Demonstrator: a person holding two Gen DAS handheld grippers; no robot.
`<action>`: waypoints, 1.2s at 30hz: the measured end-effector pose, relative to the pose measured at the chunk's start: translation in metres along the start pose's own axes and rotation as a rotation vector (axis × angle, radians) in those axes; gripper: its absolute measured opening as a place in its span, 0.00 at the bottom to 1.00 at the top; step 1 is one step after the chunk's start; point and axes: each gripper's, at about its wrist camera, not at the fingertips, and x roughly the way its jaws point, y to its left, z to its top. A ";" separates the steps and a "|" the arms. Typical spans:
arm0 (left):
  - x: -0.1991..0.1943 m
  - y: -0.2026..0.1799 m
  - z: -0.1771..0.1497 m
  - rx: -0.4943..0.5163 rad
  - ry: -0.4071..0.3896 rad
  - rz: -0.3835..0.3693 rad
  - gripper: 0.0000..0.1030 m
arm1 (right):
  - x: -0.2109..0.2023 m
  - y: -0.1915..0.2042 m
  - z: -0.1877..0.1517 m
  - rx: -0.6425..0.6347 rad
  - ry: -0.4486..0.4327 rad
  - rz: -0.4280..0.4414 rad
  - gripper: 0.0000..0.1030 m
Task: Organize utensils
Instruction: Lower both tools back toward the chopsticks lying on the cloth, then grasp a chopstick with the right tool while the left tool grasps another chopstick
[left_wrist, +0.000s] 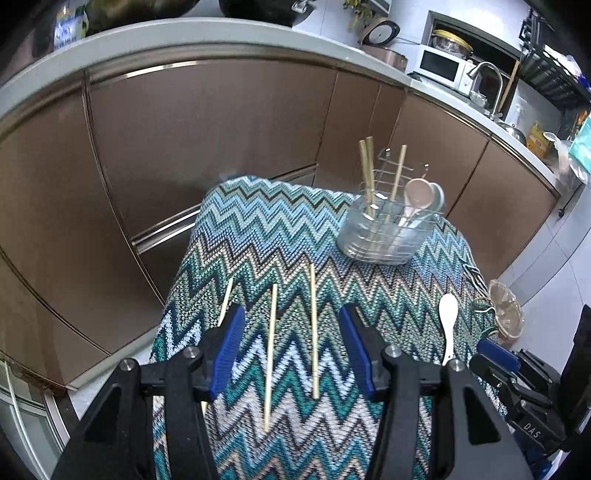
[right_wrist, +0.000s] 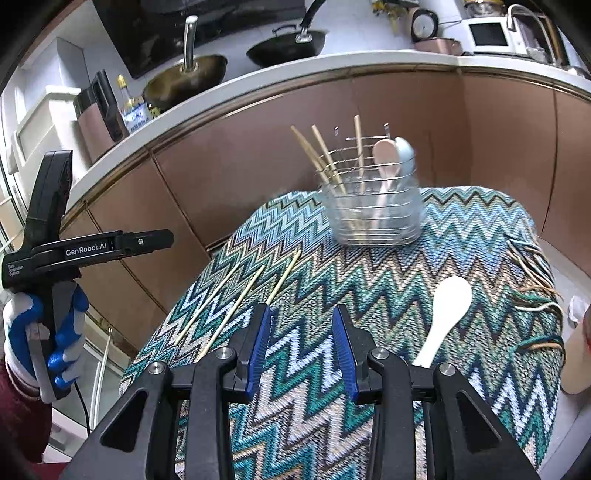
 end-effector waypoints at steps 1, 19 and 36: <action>0.007 0.005 0.002 0.001 0.016 -0.006 0.49 | 0.005 0.003 0.003 -0.003 0.013 0.001 0.33; 0.174 0.040 0.024 0.022 0.421 -0.118 0.30 | 0.142 0.030 0.044 -0.086 0.295 -0.030 0.19; 0.218 0.041 0.032 0.088 0.533 -0.175 0.08 | 0.230 0.028 0.073 -0.103 0.451 -0.028 0.13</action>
